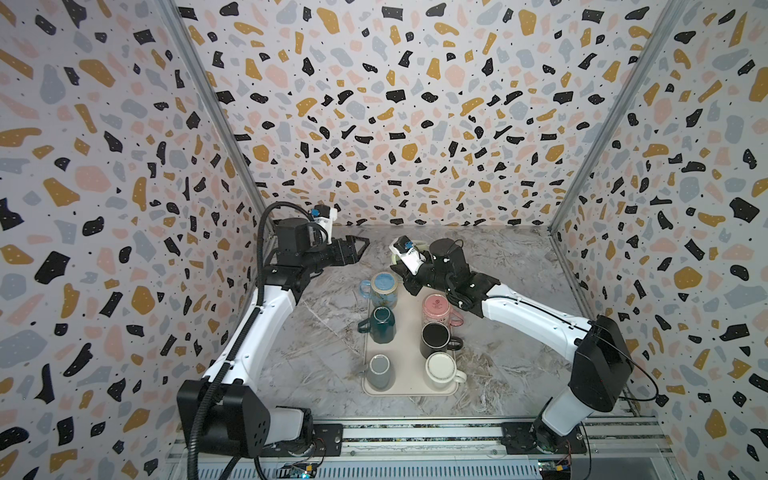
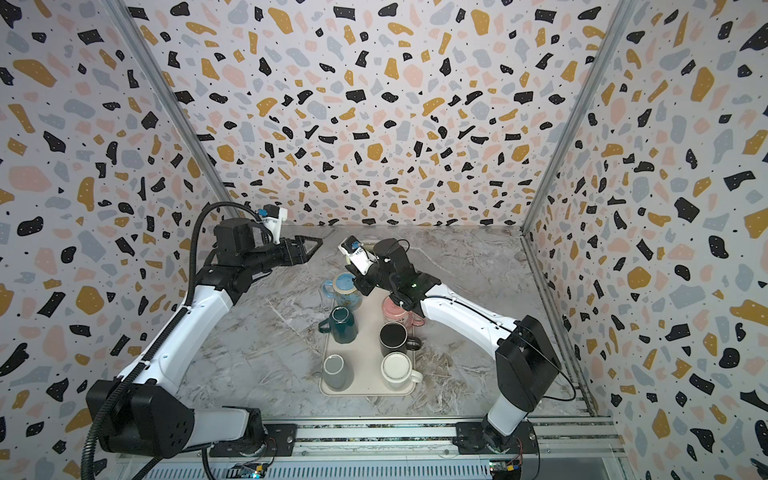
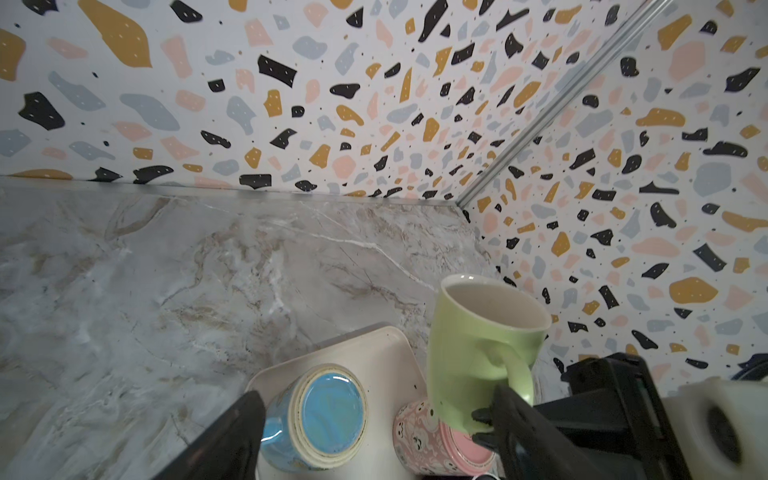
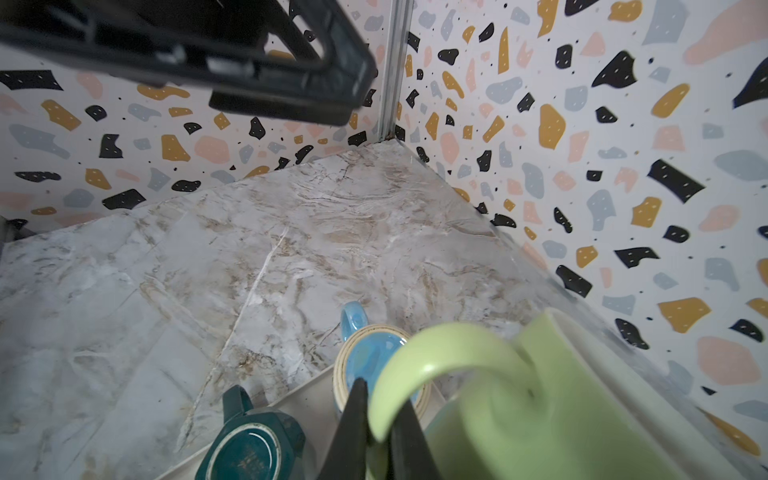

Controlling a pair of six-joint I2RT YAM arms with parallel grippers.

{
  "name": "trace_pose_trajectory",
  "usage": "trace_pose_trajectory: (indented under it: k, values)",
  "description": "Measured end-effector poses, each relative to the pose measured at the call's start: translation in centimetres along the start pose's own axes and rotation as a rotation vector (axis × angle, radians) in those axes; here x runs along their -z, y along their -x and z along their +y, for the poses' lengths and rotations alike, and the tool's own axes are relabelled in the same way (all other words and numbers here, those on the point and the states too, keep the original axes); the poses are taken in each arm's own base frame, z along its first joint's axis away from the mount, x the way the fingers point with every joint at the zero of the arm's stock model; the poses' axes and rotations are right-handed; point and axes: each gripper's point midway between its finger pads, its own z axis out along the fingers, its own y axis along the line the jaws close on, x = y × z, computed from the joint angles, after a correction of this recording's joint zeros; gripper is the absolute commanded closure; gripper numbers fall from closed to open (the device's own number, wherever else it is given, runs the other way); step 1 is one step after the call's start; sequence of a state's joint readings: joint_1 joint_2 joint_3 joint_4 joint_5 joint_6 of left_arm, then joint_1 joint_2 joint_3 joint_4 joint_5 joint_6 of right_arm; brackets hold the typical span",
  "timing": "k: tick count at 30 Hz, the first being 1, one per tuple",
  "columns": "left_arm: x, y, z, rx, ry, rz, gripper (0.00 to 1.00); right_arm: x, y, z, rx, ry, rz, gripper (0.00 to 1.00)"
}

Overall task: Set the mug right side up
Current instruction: 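Move the left gripper to the green mug's handle beside the right gripper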

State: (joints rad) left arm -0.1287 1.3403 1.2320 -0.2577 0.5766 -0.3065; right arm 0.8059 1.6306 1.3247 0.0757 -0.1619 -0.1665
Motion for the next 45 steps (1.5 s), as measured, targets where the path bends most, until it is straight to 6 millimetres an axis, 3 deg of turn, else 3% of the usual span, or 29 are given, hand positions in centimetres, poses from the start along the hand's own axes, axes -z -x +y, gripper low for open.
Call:
trace_pose_trajectory:
  k: [8,14,30,45]
  values:
    - [-1.8,-2.4,-2.4,-0.077,-0.012,0.107,0.16,-0.2,-0.2,1.0,0.094,-0.025,0.025,1.0]
    - [-2.3,-3.0,-3.5,-0.106,-0.026,0.135,0.19,-0.8,-1.2,1.4,0.108,-0.026,0.055,1.0]
    - [-3.1,-4.4,-3.9,-0.111,-0.041,0.183,0.26,-1.1,-2.4,1.4,0.102,-0.019,0.095,1.0]
    - [-2.7,-3.2,-5.0,-0.095,-0.078,0.114,0.26,-1.2,-1.2,1.4,0.054,-0.016,0.046,1.0]
